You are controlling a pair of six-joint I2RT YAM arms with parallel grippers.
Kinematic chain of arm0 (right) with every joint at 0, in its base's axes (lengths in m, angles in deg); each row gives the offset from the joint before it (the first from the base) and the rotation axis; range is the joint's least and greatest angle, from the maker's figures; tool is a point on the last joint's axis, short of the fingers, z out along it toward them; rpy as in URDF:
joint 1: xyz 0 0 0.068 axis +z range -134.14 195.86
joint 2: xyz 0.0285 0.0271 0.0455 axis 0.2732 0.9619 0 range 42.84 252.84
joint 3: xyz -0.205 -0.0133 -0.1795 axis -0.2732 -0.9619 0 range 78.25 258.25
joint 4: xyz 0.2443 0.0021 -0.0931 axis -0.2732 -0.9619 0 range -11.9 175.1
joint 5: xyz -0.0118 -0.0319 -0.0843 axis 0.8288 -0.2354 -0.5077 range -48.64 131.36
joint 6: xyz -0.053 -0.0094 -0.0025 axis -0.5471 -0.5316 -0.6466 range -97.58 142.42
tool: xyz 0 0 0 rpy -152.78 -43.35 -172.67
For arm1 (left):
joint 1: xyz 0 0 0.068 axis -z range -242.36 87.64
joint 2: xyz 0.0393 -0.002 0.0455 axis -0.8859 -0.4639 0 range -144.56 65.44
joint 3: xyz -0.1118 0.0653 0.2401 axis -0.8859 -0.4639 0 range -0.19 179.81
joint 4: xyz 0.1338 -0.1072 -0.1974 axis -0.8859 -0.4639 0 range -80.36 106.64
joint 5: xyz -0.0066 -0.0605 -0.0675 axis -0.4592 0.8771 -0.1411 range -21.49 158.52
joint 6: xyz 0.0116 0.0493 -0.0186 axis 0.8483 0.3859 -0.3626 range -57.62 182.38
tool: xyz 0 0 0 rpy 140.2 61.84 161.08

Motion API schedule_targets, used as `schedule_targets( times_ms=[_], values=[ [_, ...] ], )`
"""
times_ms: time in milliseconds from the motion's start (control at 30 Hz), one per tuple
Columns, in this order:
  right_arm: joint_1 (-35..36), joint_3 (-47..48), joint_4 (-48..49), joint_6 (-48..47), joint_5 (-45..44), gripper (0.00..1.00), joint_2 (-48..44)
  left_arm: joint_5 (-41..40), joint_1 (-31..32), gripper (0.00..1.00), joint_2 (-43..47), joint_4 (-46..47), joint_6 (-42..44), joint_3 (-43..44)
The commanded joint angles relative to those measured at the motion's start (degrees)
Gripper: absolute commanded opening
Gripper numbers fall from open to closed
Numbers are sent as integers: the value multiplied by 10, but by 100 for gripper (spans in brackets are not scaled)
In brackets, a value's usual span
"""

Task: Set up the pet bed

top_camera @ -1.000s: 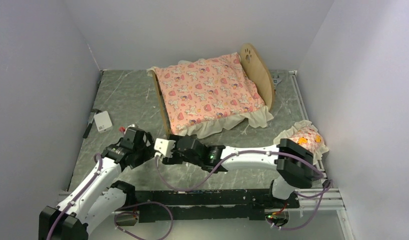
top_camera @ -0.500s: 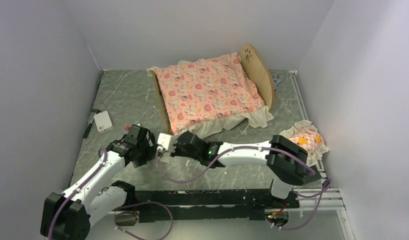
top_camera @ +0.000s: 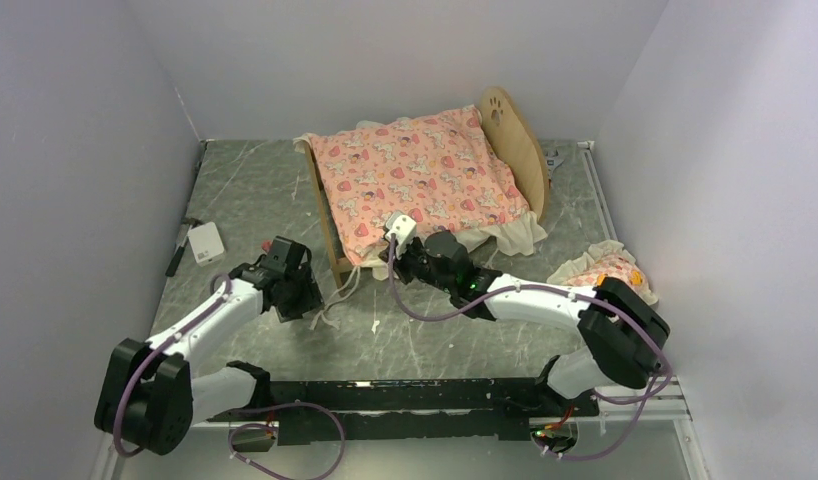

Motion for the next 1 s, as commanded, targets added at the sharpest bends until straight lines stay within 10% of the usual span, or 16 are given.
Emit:
schedule_targets(
  times_ms=[0,433,733,967],
  values=[
    [-6,-8,81,46,65,0,14,-15,2,59,-37,36,9,28],
    [-13,-23,131,69,103,0,37,-103,100,52,-81,16,-56,30],
    [-18,-36,144,92,109,0,31,-131,133,0,-83,-25,-81,39],
    [-20,-38,139,96,107,0,23,-143,164,0,-56,-72,-77,93]
  ],
)
